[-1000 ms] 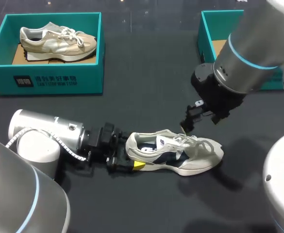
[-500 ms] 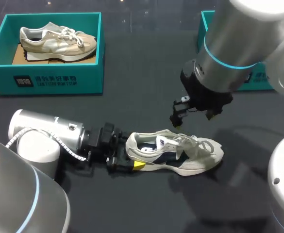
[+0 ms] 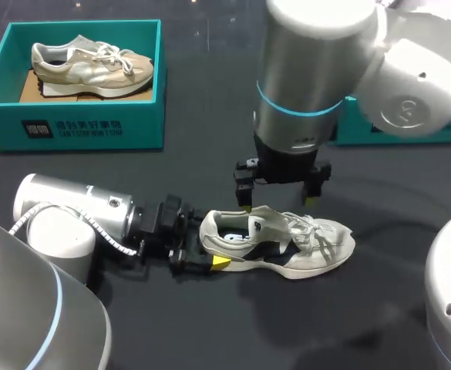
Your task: Take the shoe out of the shoebox, open the shoe tongue, remove and reinsert the insole, then place the shoe into the shoebox
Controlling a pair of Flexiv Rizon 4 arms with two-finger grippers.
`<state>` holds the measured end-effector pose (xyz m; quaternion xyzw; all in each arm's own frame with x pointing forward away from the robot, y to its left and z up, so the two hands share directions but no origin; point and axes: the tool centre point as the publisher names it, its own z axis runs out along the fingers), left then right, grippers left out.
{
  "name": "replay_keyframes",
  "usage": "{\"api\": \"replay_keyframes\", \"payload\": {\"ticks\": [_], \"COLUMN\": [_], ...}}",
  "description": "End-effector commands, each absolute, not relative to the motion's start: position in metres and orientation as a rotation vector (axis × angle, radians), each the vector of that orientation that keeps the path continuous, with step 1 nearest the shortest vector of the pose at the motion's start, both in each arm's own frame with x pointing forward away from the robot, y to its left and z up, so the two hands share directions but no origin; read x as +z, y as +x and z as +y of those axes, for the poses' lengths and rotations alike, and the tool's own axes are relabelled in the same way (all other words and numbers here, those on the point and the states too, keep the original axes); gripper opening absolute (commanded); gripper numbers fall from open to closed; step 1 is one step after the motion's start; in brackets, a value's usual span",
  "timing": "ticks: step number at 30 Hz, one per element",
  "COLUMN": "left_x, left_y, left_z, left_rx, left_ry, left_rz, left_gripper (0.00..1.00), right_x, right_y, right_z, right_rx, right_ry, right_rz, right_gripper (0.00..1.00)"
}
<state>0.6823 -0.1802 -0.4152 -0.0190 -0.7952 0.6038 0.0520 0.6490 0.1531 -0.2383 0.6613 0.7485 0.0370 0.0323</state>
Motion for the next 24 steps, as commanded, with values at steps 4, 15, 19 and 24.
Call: {"api": "replay_keyframes", "payload": {"ticks": [4, 15, 19, 24], "left_x": [-0.417, -0.417, -0.417, -0.417], "left_y": [0.680, 0.680, 0.680, 0.680], "left_z": [-0.177, -0.177, -0.177, -0.177], "left_rx": [1.837, 1.837, 1.837, 1.837], "left_ry": [-0.056, -0.056, -0.056, -0.056], "left_rz": [-2.421, -2.421, -2.421, -2.421], "left_gripper": [0.00, 0.00, 0.00, 0.00], "right_x": [-0.248, -0.271, -0.279, -0.289], "right_y": [0.652, 0.658, 0.659, 0.658], "right_z": [0.182, 0.191, 0.189, 0.183], "right_rx": [-0.034, -0.127, -0.126, -0.133], "right_ry": [1.997, 2.008, 2.011, 2.019], "right_rz": [2.249, 2.157, 2.131, 2.095], "right_gripper": [1.00, 1.00, 1.00, 1.00]}}
